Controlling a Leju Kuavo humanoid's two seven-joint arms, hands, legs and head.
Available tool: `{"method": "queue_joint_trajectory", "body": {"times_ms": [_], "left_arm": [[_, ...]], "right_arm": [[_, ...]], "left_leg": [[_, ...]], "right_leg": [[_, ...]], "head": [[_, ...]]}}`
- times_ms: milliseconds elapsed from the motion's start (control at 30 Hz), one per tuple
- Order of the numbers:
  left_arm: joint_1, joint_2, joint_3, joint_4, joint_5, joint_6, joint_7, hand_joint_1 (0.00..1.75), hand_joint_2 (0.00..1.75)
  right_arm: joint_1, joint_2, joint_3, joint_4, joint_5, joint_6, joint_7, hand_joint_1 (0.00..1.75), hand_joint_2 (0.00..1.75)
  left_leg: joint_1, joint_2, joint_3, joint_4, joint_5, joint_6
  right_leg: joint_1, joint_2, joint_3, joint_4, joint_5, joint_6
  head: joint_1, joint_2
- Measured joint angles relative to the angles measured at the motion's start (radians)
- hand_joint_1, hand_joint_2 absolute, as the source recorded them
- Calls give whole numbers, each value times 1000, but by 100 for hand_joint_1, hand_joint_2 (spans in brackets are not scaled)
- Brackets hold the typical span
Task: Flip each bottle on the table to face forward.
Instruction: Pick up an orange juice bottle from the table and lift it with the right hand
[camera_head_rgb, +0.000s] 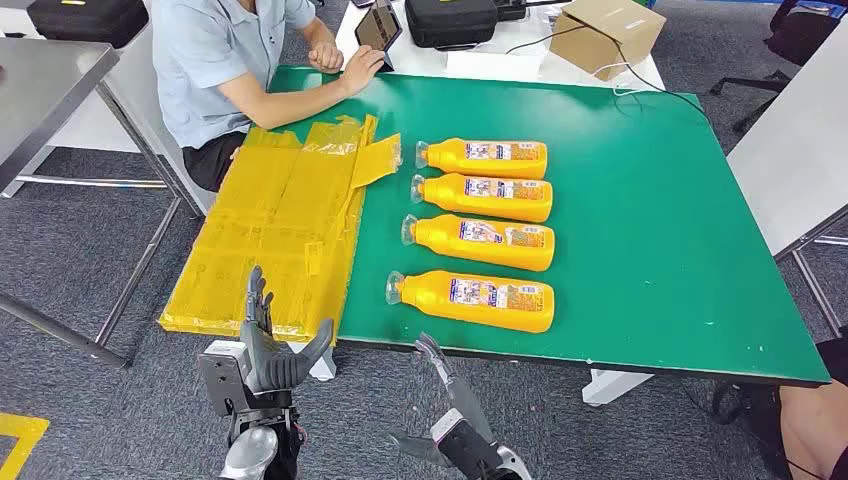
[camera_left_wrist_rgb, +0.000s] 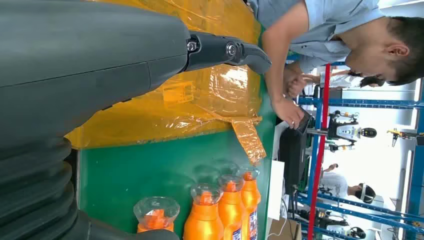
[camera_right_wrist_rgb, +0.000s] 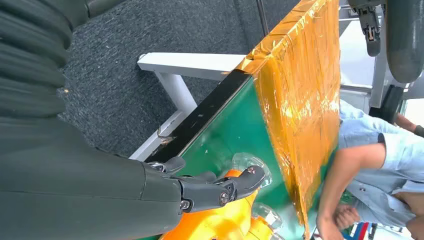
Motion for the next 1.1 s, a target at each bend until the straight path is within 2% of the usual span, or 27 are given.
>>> {"method": "queue_joint_trajectory", "body": {"times_ms": [733,867,933,1000,1100], "left_arm": [[-4,0,0,0,5,-1,0,0,175],[-5,0,0,0,5,0,0,0,175],[-5,0,0,0,5,-1,0,0,175],[-7,0,-1,0,7,-4,0,0,175],[-10,1,-1,-2,7,-13,0,0,175]], "right_arm": [[-3,0,0,0,16,-11,7,0,175],[-3,0,0,-1,34,-45,-6,0,175],[-2,0,-2,-13,90,-116,-23,0,175],[0,-1,-12,-52,200,-203,-16,0,175],[-3,-8,-53,-150,415,-266,54,0,175]], "left_leg": [[0,0,0,0,0,0],[0,0,0,0,0,0],[0,0,0,0,0,0],[0,0,0,0,0,0],[0,0,0,0,0,0]], "right_leg": [[0,0,0,0,0,0],[0,0,0,0,0,0],[0,0,0,0,0,0],[0,0,0,0,0,0],[0,0,0,0,0,0]], "head": [[0,0],[0,0],[0,0],[0,0],[0,0]]}}
